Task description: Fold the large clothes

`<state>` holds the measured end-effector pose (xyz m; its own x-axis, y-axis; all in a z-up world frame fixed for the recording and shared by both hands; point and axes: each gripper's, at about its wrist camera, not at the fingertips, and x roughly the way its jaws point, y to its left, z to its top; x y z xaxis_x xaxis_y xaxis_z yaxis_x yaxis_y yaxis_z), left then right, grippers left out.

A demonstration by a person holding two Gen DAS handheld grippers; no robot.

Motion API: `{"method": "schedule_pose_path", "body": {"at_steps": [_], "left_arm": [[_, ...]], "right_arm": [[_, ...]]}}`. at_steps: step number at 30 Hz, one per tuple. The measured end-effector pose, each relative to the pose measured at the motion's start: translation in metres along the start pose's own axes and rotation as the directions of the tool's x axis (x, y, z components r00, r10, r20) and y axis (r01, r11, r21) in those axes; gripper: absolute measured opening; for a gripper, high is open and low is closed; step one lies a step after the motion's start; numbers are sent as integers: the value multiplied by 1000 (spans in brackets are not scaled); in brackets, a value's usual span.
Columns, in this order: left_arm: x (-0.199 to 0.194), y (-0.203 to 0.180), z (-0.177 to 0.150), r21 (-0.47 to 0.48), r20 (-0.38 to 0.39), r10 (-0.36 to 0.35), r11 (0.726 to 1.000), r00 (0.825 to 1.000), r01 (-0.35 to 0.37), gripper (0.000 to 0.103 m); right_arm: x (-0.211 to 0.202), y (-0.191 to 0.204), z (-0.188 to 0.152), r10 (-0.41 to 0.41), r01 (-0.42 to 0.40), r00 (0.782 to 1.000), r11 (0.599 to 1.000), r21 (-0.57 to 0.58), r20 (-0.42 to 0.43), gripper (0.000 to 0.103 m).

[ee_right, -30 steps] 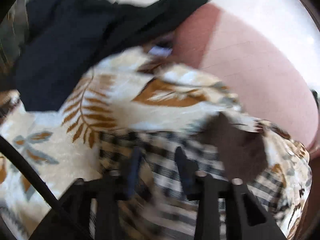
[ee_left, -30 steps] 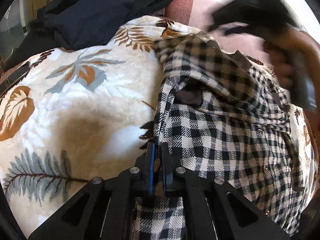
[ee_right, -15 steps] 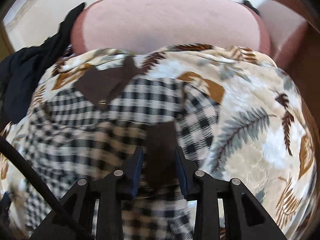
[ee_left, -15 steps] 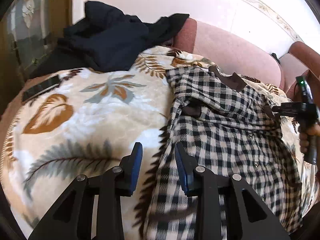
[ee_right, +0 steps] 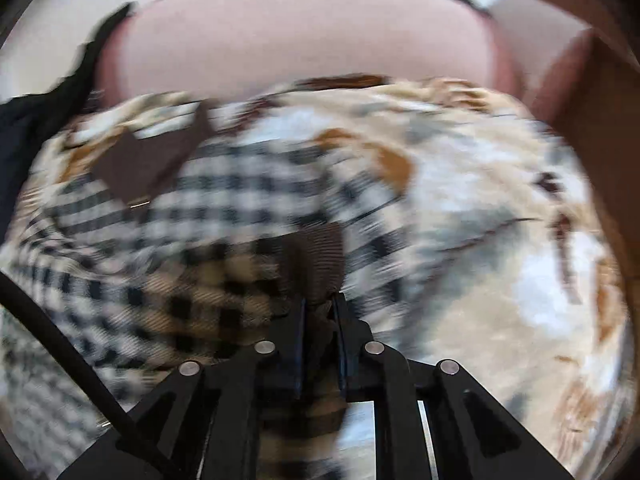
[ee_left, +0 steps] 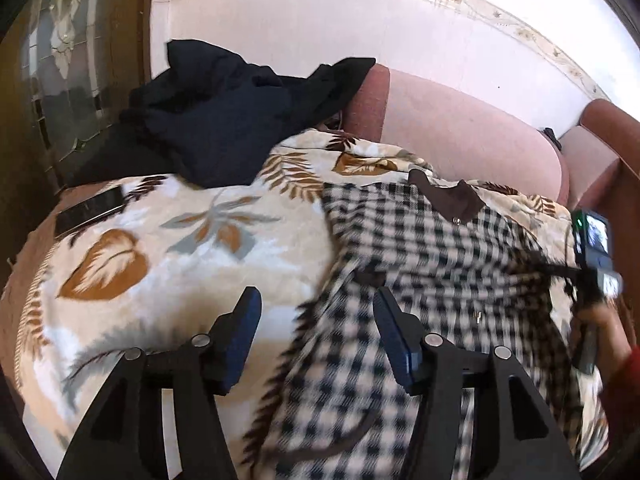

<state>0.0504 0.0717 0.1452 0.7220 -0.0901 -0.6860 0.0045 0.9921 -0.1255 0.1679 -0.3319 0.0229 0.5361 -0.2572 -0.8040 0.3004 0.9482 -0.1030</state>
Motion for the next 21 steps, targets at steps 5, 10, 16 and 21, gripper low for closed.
{"method": "schedule_pose_path", "body": {"at_steps": [5, 10, 16, 21], "left_arm": [[64, -34, 24, 10, -83, -22, 1000, 996, 23, 57], [134, -77, 29, 103, -144, 49, 994, 988, -35, 57], [193, -81, 19, 147, -227, 170, 979, 959, -139, 68], [193, -54, 15, 111, -233, 106, 990, 967, -82, 78]], "right_arm": [[-35, -10, -7, -24, 28, 994, 999, -36, 109, 49], [-68, -5, -10, 359, -359, 925, 933, -27, 122, 45], [-18, 40, -17, 477, -477, 878, 879, 5, -33, 45], [-1, 29, -44, 406, -406, 912, 914, 4, -53, 26]]}}
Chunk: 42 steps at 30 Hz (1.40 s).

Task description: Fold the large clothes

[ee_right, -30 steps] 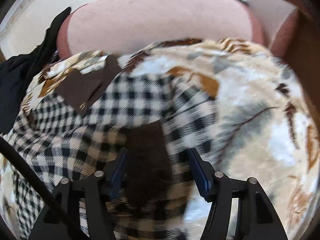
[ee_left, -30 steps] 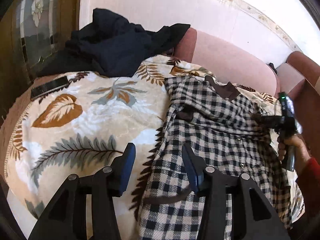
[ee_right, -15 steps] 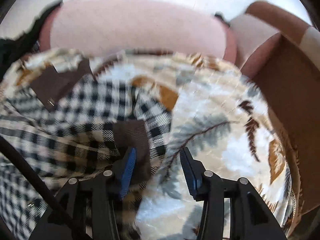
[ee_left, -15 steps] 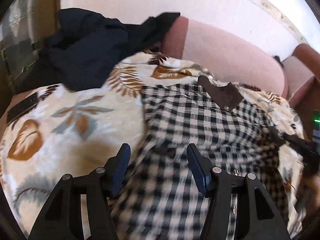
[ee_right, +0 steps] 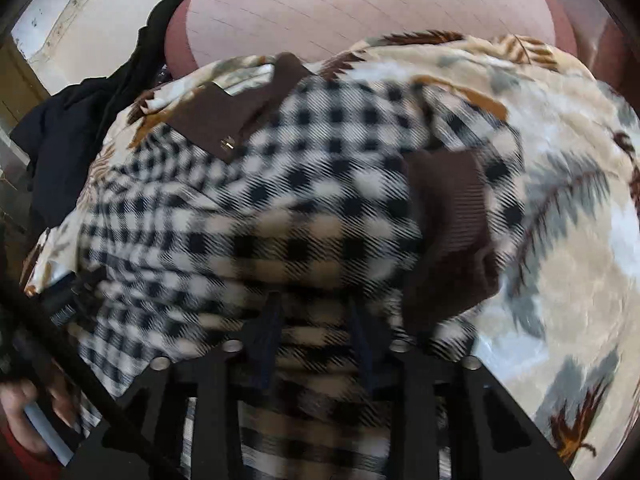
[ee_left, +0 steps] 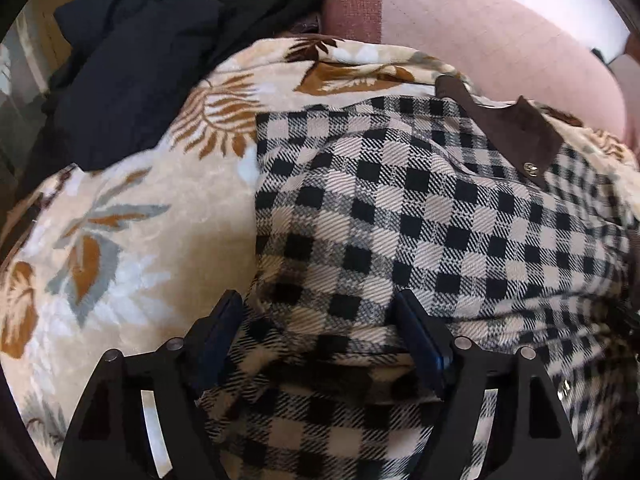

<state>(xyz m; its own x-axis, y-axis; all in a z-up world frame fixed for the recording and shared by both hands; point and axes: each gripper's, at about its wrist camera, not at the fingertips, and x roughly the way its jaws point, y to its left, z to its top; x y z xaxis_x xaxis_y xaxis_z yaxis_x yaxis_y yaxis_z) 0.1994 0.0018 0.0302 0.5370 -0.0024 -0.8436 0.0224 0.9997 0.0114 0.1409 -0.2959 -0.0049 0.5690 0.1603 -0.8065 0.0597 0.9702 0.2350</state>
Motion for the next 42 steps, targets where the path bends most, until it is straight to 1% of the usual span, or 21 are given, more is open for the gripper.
{"method": "schedule_pose_path", "body": {"at_steps": [1, 3, 4, 5, 7, 8, 9, 10, 12, 13, 15, 19, 23, 26, 29, 31, 33, 36, 38, 41, 42], "left_arm": [[-2, 6, -3, -6, -1, -19, 1000, 1000, 19, 78], [-7, 18, -11, -32, 0, -55, 998, 998, 55, 78], [-11, 23, -17, -49, -2, -73, 996, 997, 73, 78], [-14, 27, -23, -63, -3, -84, 994, 996, 84, 78], [-23, 35, -39, -76, -12, -70, 995, 997, 69, 78], [-25, 37, -47, -67, -23, -49, 997, 999, 47, 78], [-30, 39, -56, -47, -16, -39, 998, 999, 38, 78], [-36, 40, -65, -25, -10, -35, 999, 999, 34, 78], [-44, 44, -84, -3, -19, -19, 1000, 1000, 19, 78], [-49, 48, -94, -2, -16, -26, 1000, 1000, 26, 78], [-60, 53, -111, 8, -3, -29, 1000, 1000, 29, 78], [-79, 62, -141, 0, 12, -42, 999, 999, 42, 78], [-96, 64, -166, -33, -16, -48, 998, 999, 47, 78], [-110, 61, -187, -25, -3, -47, 999, 999, 47, 78], [-122, 63, -206, -38, 3, -83, 996, 997, 83, 78], [-129, 61, -218, -15, -4, -94, 995, 996, 94, 78], [-137, 58, -229, 4, 3, -92, 996, 996, 92, 73], [-149, 57, -246, 1, 12, -101, 995, 995, 101, 58], [-153, 62, -250, -13, 13, -118, 993, 993, 118, 42], [-164, 77, -254, -75, 24, -191, 978, 981, 192, 38], [-171, 87, -254, -112, 53, -224, 967, 973, 229, 38]], "right_arm": [[-5, -3, -3, -22, 22, 1000, 1000, -12, 14, 26], [-16, -5, -11, -22, 23, 999, 1000, -17, 25, 26], [-21, -8, -16, -25, 26, 999, 1000, -15, 21, 26], [-25, -10, -24, -52, 52, 999, 999, -9, 9, 26], [-32, -15, -35, -70, 70, 997, 997, -10, 18, 27], [-38, -16, -43, -123, 124, 992, 992, -18, 19, 31], [-41, -21, -50, -181, 181, 983, 983, -18, 9, 53], [-45, -28, -61, -216, 216, 976, 976, -9, -1, 59], [-50, -45, -81, -181, 182, 983, 983, 26, -40, 59], [-58, -57, -95, -153, 155, 987, 986, 62, -41, 59], [-73, -68, -112, -142, 145, 989, 985, 90, -32, 59], [-94, -77, -141, -107, 113, 993, 984, 139, -44, 60], [-105, -67, -167, -125, 126, 992, 982, 142, -22, 62], [-118, -60, -190, -143, 143, 990, 981, 130, -7, 65], [-128, -58, -208, -113, 110, 994, 981, 158, 8, 68], [-134, -59, -220, -90, 86, 996, 980, 182, 19, 68], [-138, -59, -228, -85, 79, 996, 979, 189, 22, 68], [-143, -53, -241, -98, 93, 995, 980, 176, 21, 68], [-146, -48, -251, -114, 109, 993, 981, 161, 20, 68], [-149, -40, -263, -118, 115, 993, 984, 139, 16, 69], [-151, -38, -266, -111, 107, 994, 985, 137, 16, 70]]}}
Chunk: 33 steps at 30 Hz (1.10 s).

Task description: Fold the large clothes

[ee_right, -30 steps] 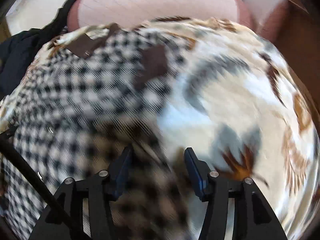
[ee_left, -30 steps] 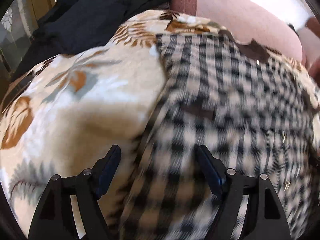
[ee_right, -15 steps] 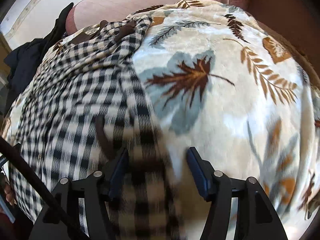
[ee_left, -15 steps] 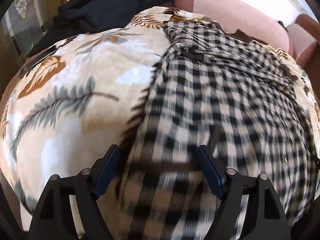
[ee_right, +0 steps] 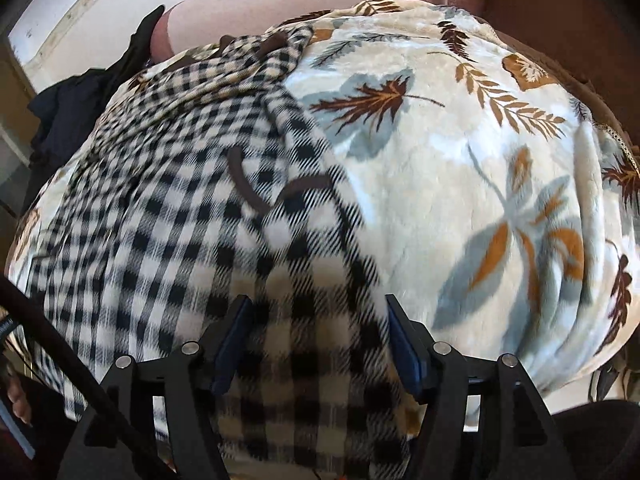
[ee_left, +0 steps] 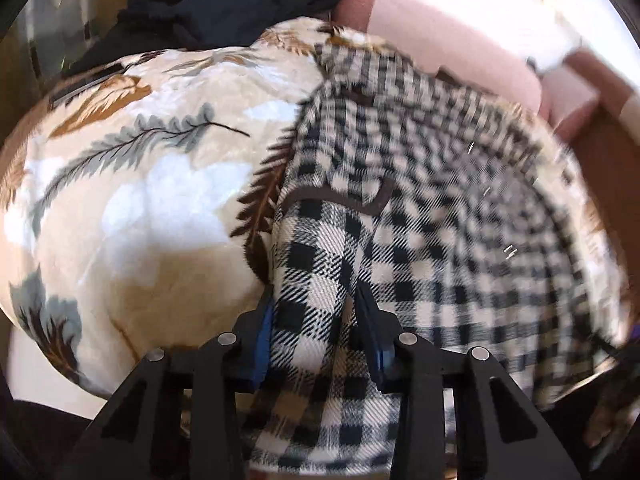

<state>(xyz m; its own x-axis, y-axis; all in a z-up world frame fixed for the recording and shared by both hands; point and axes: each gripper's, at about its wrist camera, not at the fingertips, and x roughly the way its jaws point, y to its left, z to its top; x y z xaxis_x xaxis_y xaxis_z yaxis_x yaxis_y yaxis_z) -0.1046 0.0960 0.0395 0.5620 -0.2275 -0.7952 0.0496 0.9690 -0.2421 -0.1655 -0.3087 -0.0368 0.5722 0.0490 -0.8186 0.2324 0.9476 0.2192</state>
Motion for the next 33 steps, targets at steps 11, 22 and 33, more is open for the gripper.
{"method": "schedule_pose_path", "body": {"at_steps": [11, 22, 33], "left_arm": [[5, 38, 13, -129, 2, -46, 991, 999, 46, 53], [17, 4, -7, 17, -91, -89, 996, 992, 91, 35], [9, -11, -30, 67, -82, -80, 994, 993, 86, 63]], "right_arm": [[-29, -42, 6, 72, -98, 989, 974, 204, 132, 70], [-5, -42, 0, 206, -210, 978, 946, 249, 42, 68], [-8, -20, -31, 268, -258, 963, 948, 187, -26, 40]]}}
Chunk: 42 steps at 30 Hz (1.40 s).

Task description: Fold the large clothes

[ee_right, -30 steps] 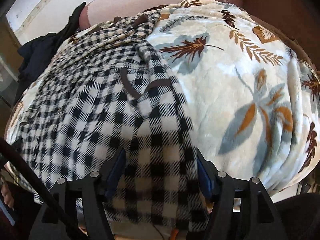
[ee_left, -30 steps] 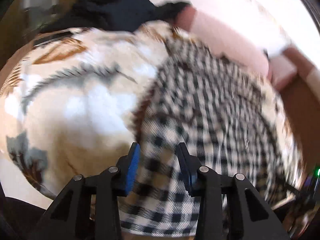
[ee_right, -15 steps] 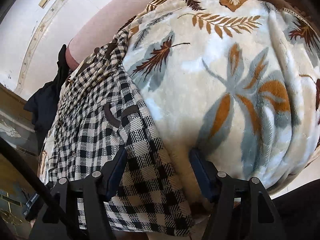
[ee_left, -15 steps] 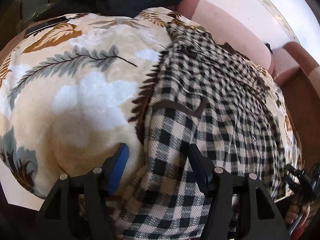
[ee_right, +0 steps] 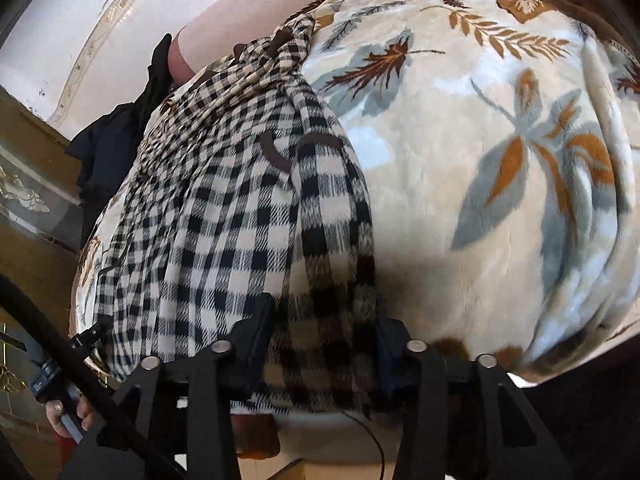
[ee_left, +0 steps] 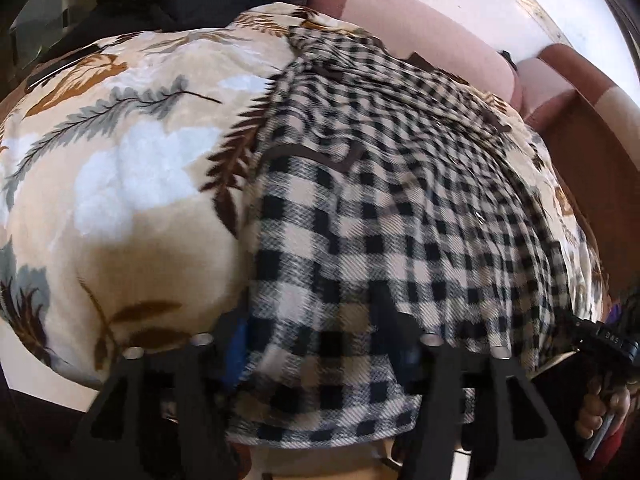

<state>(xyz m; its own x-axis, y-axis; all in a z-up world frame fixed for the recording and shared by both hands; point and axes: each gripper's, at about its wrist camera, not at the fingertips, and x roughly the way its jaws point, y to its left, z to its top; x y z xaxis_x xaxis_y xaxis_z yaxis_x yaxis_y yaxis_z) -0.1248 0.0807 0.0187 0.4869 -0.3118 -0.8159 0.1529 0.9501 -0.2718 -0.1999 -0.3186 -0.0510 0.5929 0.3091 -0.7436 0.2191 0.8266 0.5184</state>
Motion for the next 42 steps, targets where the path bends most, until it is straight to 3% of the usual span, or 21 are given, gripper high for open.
{"method": "schedule_pose_path", "body": {"at_steps": [5, 6, 8, 10, 15, 26, 38, 42], "left_arm": [[6, -17, -4, 79, 1, 65, 995, 998, -65, 65], [5, -18, -4, 80, 0, 61, 995, 998, -61, 60], [3, -16, -4, 72, 6, 98, 993, 995, -99, 19], [-1, -9, -2, 48, 8, 110, 993, 994, -111, 10], [-19, 4, 0, -35, 30, 79, 996, 996, -78, 9], [-43, -6, -26, 20, 39, 125, 992, 991, -125, 7], [-49, 1, -34, -6, 41, 123, 992, 992, -123, 5], [-45, 2, -35, -7, 37, 124, 992, 992, -124, 5]], "right_arm": [[4, 12, -8, -39, 39, 999, 999, -36, 7, 38], [4, 13, -9, -44, 45, 999, 998, -44, 8, 38], [4, 15, -10, -59, 59, 998, 997, -58, 13, 36], [4, 16, -9, -67, 68, 998, 996, -60, 15, 17], [-7, 12, -7, -26, 27, 999, 1000, -16, 30, 11], [-26, -7, -16, 70, -69, 998, 997, 46, -2, 9], [-21, -8, -5, 61, -61, 998, 998, 5, -29, 9], [-19, -6, -7, -9, 8, 999, 1000, -27, -31, 10]]}}
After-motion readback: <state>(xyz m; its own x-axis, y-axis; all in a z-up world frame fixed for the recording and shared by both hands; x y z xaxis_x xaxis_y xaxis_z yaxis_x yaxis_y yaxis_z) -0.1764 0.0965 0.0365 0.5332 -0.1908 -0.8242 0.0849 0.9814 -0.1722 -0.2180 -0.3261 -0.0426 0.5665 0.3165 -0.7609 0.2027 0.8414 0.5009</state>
